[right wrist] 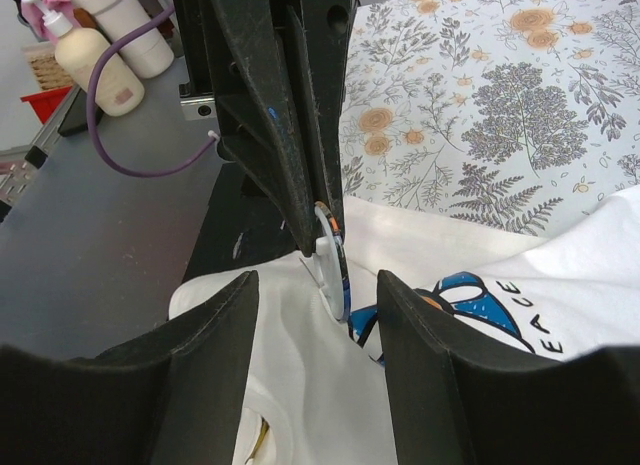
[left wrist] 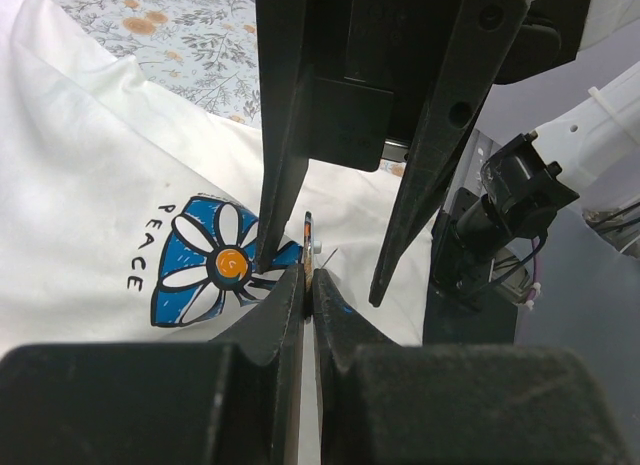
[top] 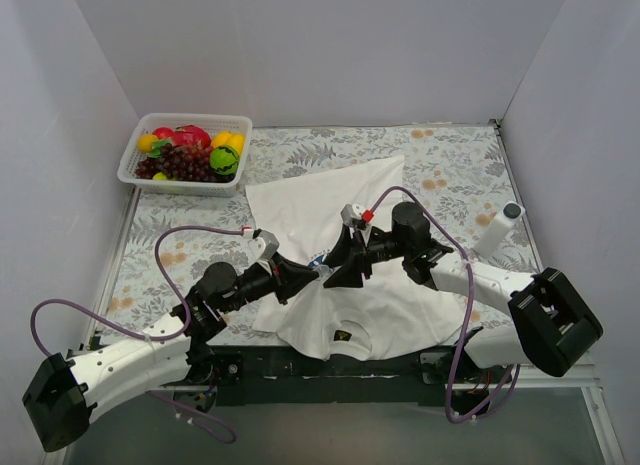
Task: Pin the brooch onto the clothing
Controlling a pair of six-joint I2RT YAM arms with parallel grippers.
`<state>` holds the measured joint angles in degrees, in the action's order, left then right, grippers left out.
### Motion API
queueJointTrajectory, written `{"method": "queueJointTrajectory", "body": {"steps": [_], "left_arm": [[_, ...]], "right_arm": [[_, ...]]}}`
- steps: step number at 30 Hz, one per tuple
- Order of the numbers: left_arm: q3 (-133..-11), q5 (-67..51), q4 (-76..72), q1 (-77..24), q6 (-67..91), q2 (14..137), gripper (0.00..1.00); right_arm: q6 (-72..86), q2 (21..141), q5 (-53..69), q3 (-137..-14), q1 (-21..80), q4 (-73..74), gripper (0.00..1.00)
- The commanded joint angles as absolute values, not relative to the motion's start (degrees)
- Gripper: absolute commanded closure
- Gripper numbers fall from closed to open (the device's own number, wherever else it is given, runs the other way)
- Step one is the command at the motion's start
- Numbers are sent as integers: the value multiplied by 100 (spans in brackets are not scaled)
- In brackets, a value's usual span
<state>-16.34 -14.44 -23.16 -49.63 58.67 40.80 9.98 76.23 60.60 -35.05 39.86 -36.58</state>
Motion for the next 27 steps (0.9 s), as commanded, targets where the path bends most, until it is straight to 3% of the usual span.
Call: {"method": "queueJointTrajectory", "body": {"steps": [1,13,21,27], "left_arm": [[-1714,-1591,-2522,-4948,5801,4069,100],[-1749,-1591,-2496,-4948,5739,4148,100],[-1688,-1477,-2444,-4948,5730,3982,100],[-1696,-1564,-2452,-4957,5722,4016,100]], "right_arm": [[1081,7629,6126,-3753,4017,-3946,43],[1099,7805,6275,-3920,4008,-3973,52],[538,7655,6416,-3937,4008,-3456,42],[202,7594,6346,-4078,4008,-2804,45]]}}
